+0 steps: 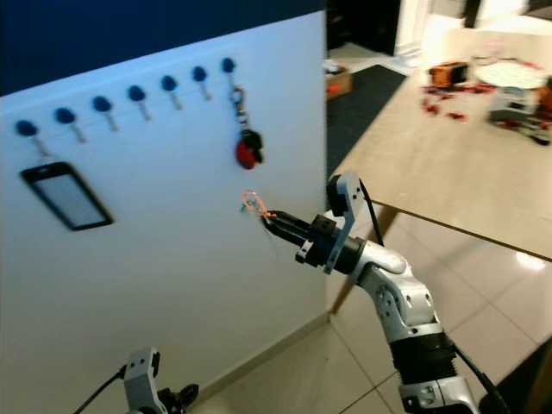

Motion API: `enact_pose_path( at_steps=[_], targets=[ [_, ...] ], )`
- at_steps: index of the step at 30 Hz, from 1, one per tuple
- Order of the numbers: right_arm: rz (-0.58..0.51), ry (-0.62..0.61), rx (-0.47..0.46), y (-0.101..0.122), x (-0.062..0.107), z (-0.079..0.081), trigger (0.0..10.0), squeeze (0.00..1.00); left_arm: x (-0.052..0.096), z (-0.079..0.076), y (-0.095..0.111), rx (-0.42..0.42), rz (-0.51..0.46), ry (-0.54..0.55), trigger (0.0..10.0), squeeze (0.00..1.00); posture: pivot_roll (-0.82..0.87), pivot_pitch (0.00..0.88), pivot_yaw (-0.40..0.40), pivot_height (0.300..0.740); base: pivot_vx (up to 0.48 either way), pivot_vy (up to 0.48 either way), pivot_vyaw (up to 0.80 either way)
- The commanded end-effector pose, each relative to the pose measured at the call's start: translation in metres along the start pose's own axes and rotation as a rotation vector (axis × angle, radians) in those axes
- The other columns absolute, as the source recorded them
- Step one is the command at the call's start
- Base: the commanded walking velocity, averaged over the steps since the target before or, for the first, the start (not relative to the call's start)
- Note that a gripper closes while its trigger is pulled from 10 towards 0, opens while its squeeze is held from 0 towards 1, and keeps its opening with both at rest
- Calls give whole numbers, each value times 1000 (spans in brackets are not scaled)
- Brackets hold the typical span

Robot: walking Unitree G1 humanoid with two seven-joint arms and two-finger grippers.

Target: Hang keys on a hook

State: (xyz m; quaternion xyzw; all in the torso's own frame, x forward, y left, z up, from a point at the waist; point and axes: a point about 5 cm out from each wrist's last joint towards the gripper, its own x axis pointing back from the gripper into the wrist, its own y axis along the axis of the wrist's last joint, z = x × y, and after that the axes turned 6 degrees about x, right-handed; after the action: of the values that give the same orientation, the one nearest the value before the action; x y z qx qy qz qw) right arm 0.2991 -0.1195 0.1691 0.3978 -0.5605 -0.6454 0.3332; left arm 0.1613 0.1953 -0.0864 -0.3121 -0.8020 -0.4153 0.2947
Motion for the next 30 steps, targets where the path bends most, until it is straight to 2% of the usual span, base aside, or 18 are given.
enact_pose_path(
  at_steps=[1, 24, 30],
  targets=[
    [2, 17, 5, 1, -2, 3, 10000, 0, 1, 3, 6, -6, -20, 9, 10000, 0, -133, 15, 112, 740, 0, 0, 763],
    [21, 50, 15, -3, -4, 10, 10000, 0, 0, 1, 6, -4, -14, -1, 10000, 0, -131, 17, 113, 740, 0, 0, 760],
    [-22, 45, 5, 3, -5, 9, 10000, 0, -1, -2, 6, -13, 0, -40, 10000, 0, -135, 15, 110, 740, 0, -369, 82]
  ],
)
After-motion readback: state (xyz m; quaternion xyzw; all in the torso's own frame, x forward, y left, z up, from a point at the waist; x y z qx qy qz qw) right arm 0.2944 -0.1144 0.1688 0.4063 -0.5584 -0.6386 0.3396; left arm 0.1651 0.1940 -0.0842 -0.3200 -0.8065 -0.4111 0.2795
